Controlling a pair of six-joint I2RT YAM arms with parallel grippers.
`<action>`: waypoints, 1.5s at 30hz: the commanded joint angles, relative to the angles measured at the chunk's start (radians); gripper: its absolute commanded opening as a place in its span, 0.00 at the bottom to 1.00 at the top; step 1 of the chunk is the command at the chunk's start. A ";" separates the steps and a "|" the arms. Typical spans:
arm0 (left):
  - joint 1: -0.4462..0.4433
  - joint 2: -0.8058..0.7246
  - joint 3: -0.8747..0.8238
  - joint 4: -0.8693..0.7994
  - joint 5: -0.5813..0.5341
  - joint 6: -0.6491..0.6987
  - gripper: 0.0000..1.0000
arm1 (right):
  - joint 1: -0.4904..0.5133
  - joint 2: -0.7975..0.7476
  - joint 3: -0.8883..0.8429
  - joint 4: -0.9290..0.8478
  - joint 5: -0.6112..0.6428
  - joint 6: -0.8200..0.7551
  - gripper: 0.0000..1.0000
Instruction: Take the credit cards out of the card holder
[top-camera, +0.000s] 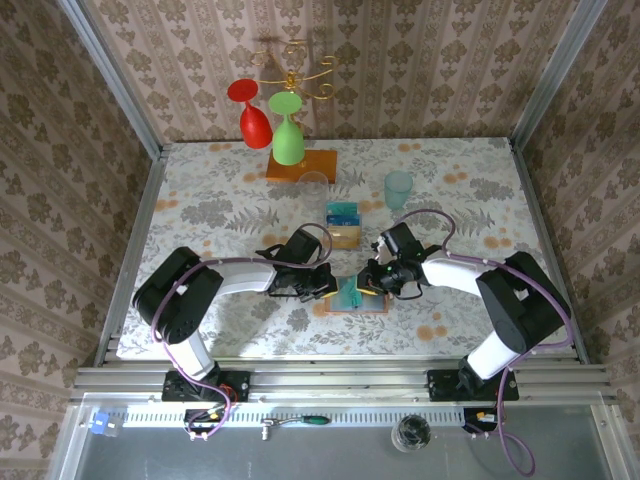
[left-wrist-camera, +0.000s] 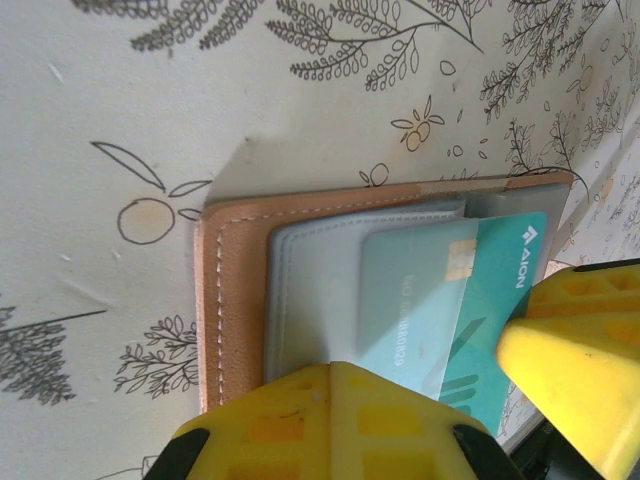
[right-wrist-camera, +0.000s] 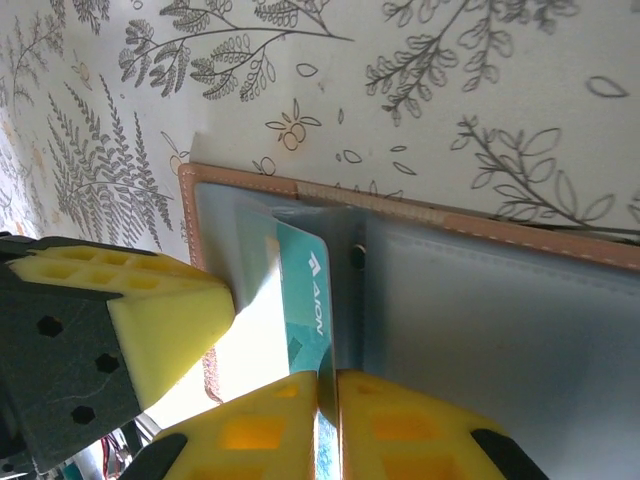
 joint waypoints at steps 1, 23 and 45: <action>-0.003 0.027 0.003 -0.057 -0.009 0.030 0.00 | -0.010 -0.042 -0.008 -0.084 0.039 -0.050 0.12; 0.007 -0.003 -0.022 -0.046 -0.015 0.031 0.00 | -0.010 -0.143 0.034 -0.251 0.146 -0.100 0.11; -0.012 0.035 -0.003 0.023 0.015 0.014 0.00 | 0.041 -0.062 0.096 -0.258 0.154 -0.094 0.11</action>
